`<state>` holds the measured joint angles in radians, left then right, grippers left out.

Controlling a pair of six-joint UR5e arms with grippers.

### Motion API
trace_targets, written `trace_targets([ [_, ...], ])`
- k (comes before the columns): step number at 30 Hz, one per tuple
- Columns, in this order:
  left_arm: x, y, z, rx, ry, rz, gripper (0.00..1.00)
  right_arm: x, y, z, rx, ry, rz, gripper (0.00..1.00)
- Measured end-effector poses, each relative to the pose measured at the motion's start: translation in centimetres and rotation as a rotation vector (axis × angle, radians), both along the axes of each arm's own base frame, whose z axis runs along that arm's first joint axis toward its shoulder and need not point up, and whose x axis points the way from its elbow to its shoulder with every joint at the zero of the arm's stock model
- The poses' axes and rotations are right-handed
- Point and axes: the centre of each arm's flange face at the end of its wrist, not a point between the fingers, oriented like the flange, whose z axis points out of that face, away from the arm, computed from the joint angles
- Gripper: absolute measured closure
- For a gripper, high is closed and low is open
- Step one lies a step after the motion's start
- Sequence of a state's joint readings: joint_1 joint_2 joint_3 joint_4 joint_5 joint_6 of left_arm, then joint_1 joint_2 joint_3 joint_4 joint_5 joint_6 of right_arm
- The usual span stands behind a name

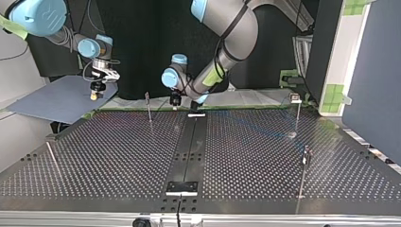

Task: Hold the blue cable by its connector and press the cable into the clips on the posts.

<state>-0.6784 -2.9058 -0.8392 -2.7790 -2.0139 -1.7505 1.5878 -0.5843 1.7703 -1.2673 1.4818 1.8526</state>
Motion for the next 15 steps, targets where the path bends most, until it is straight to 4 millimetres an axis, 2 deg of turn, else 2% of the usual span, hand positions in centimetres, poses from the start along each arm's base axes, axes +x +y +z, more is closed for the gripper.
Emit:
trace_targets([
  [1,-0.2,-0.1,0.0,0.004,0.001,-0.011,0.34,0.1,0.0,0.0,0.002,0.000,0.005,1.00],
  [2,-0.5,-0.3,0.0,0.008,0.001,-0.024,0.07,0.2,0.1,0.0,0.003,0.000,0.010,1.00],
  [3,-0.7,-0.5,0.1,0.009,0.000,-0.033,0.07,0.4,0.1,0.0,0.004,0.000,0.017,1.00],
  [4,-0.8,-0.6,0.3,0.006,-0.001,-0.042,0.00,0.5,0.1,0.0,0.005,-0.001,0.022,1.00],
  [15,-2.2,-2.5,4.8,-0.110,-0.041,-0.146,0.00,1.9,0.7,-0.3,0.022,-0.007,0.051,1.00],
])
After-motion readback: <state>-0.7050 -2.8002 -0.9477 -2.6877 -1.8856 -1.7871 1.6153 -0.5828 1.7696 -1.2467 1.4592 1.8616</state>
